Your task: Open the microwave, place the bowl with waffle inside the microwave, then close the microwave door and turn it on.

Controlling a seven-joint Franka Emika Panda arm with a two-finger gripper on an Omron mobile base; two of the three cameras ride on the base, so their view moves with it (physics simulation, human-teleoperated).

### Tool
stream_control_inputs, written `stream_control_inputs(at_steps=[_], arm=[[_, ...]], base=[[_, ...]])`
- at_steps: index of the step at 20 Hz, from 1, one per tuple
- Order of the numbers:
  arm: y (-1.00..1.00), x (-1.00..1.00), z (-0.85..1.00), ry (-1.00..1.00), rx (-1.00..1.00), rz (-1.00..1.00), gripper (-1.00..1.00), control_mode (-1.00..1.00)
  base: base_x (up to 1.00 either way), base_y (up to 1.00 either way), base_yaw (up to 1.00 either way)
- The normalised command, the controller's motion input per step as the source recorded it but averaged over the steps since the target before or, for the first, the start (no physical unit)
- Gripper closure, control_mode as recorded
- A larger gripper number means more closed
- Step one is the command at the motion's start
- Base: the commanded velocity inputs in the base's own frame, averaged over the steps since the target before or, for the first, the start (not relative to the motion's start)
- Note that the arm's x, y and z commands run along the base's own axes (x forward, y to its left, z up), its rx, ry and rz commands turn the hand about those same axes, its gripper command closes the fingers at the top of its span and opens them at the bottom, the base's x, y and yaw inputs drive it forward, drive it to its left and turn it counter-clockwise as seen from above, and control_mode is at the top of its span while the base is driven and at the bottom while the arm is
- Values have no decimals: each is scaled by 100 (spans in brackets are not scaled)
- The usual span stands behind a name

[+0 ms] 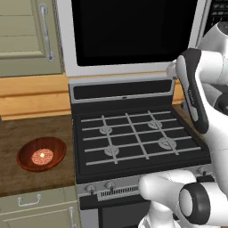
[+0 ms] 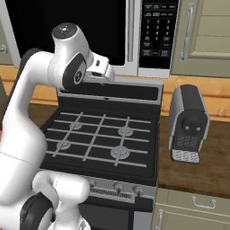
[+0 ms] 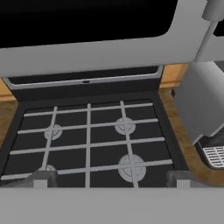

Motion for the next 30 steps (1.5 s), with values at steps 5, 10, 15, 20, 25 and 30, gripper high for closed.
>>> stream_control_inputs(at_steps=[5, 10, 15, 20, 25, 30], arm=[[-38, 6, 65, -9, -11, -24, -100, -100], [-35, 0, 44, -22, 0, -17, -100, -100], [-12, 5, 5, -23, 0, -7, -100, -100], [-14, 17, 0, -13, 0, 1, -100, -100], [-37, 20, 0, -6, 0, 9, -100, -100], [-27, 20, 0, -1, 1, 8, -100, -100]], base=[[0, 0, 0], [0, 0, 0], [0, 0, 0], [0, 0, 0], [0, 0, 0], [0, 0, 0]])
